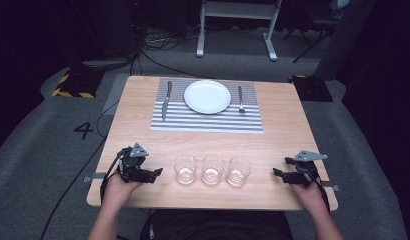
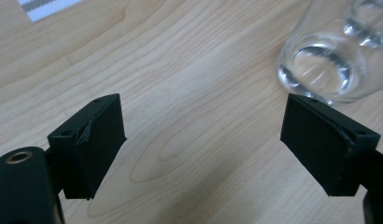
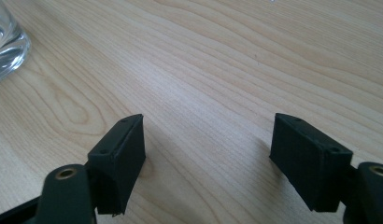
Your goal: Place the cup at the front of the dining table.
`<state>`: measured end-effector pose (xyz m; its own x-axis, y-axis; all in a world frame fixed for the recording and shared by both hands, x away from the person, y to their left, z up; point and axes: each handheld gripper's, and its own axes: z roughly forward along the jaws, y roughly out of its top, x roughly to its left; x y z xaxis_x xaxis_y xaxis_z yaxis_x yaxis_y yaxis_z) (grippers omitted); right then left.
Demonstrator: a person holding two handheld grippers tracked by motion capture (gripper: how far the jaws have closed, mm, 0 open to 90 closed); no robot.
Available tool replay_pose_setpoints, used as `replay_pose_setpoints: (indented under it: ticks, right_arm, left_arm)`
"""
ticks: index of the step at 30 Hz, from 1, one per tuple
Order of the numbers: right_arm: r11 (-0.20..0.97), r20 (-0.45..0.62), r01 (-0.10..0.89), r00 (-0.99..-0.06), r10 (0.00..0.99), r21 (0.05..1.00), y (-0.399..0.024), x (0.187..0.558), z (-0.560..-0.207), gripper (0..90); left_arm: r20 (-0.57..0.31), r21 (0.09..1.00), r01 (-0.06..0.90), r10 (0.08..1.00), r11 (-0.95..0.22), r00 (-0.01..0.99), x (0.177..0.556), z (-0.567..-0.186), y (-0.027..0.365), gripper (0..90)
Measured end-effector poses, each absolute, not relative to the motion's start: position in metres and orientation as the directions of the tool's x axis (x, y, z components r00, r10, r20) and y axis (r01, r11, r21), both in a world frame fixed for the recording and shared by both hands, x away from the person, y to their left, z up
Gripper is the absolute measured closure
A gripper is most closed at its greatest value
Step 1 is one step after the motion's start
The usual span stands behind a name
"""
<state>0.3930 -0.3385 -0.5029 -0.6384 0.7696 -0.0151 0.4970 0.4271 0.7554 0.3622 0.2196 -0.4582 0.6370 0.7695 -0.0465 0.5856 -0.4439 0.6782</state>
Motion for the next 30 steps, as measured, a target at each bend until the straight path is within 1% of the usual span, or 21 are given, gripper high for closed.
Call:
replay_pose_setpoints:
  ticks: [3, 10, 14, 18, 19, 24, 26, 28, 30]
  right_arm:
    - [0.427, -0.016, 0.497, -0.639, 0.769, 0.756, -0.338, 0.393, -0.503, 26.6]
    - [0.426, -0.013, 0.5, -0.637, 0.771, 0.754, -0.338, 0.393, -0.503, 26.6]
    - [0.427, -0.015, 0.498, -0.638, 0.77, 0.755, -0.338, 0.393, -0.503, 26.6]
    - [0.426, -0.013, 0.5, -0.637, 0.771, 0.754, -0.338, 0.393, -0.503, 26.6]
    - [0.427, -0.016, 0.497, -0.638, 0.77, 0.755, -0.338, 0.393, -0.503, 26.6]
    - [0.426, -0.015, 0.499, -0.636, 0.772, 0.755, -0.338, 0.393, -0.503, 26.6]
    - [0.425, -0.016, 0.499, -0.635, 0.772, 0.755, -0.338, 0.393, -0.503, 26.6]
    - [0.425, -0.015, 0.499, -0.635, 0.773, 0.755, -0.338, 0.393, -0.503, 26.6]
    - [0.425, -0.016, 0.499, -0.634, 0.773, 0.755, -0.339, 0.393, -0.503, 26.6]
  left_arm:
    - [-0.064, 0.697, 0.562, 0.742, -0.445, 0.667, 0.36, -0.446, 0.216, 14.1]
    - [-0.069, 0.74, 0.512, 0.707, -0.437, 0.703, 0.358, -0.429, 0.213, 14.1]
    - [-0.058, 0.759, 0.495, 0.712, -0.424, 0.699, 0.356, -0.421, 0.211, 14.1]
    - [-0.007, 0.761, 0.465, 0.712, -0.452, 0.702, 0.354, -0.412, 0.203, 14.1]
    - [0.003, 0.775, 0.443, 0.704, -0.45, 0.71, 0.352, -0.409, 0.2, 14.1]
    - [-0.024, 0.799, 0.427, 0.688, -0.422, 0.725, 0.351, -0.404, 0.195, 14.1]
    - [-0.013, 0.794, 0.429, 0.694, -0.43, 0.72, 0.35, -0.402, 0.193, 14.1]
    - [0.028, 0.787, 0.407, 0.687, -0.463, 0.726, 0.349, -0.399, 0.189, 14.1]
    - [0.027, 0.791, 0.395, 0.672, -0.467, 0.74, 0.347, -0.396, 0.185, 14.1]
